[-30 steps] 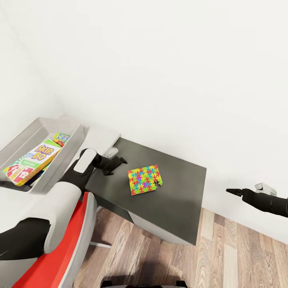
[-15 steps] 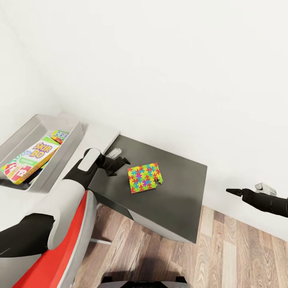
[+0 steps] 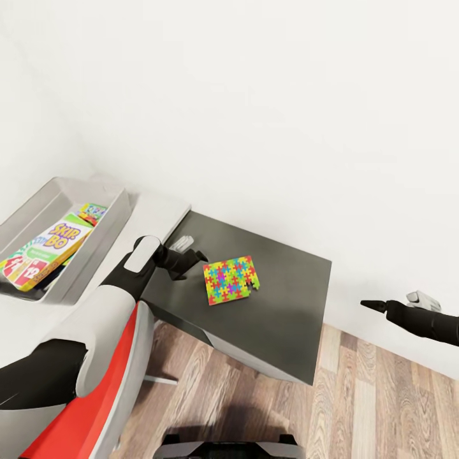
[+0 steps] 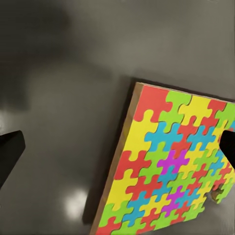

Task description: Put all the toys in the child's room - the three board games (two on the bed and one on the table), the two jigsaw puzzles on the table, and the tennis ball on the table - inside the toy box on the table in the child's room.

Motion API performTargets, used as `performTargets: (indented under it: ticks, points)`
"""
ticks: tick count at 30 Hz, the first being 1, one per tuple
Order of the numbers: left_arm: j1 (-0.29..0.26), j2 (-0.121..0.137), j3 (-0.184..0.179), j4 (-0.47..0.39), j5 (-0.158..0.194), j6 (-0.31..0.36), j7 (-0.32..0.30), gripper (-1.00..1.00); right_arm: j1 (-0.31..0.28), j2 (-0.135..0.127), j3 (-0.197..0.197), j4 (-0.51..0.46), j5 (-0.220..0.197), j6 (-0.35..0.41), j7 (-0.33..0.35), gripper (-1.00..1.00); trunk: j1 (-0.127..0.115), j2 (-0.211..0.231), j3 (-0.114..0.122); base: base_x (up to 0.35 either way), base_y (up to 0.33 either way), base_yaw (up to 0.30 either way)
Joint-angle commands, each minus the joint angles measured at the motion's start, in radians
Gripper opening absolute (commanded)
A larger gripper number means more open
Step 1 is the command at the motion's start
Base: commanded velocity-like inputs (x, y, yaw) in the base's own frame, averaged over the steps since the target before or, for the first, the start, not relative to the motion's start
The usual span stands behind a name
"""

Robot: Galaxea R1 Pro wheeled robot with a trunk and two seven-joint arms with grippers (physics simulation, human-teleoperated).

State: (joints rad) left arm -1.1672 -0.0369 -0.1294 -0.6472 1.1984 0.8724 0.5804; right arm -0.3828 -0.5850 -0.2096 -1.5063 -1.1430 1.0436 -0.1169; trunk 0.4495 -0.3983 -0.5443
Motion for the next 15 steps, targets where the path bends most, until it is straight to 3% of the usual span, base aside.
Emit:
performTargets:
  ticks: [1, 15]
  points:
    - [-0.001, 0.001, -0.002, -0.001, 0.009, -0.001, 0.009, 1.00, -0.001, 0.000, 0.000, -0.003, -0.011, 0.004, -0.010, 1.00, 0.001, -0.002, -0.002, 0.000, 0.000, 0.000]
    - [-0.003, 0.002, -0.006, -0.007, 0.004, -0.011, -0.022, 1.00, 0.002, 0.002, -0.001, -0.028, -0.011, 0.004, -0.010, 1.00, 0.001, -0.002, -0.007, 0.000, 0.000, -0.002]
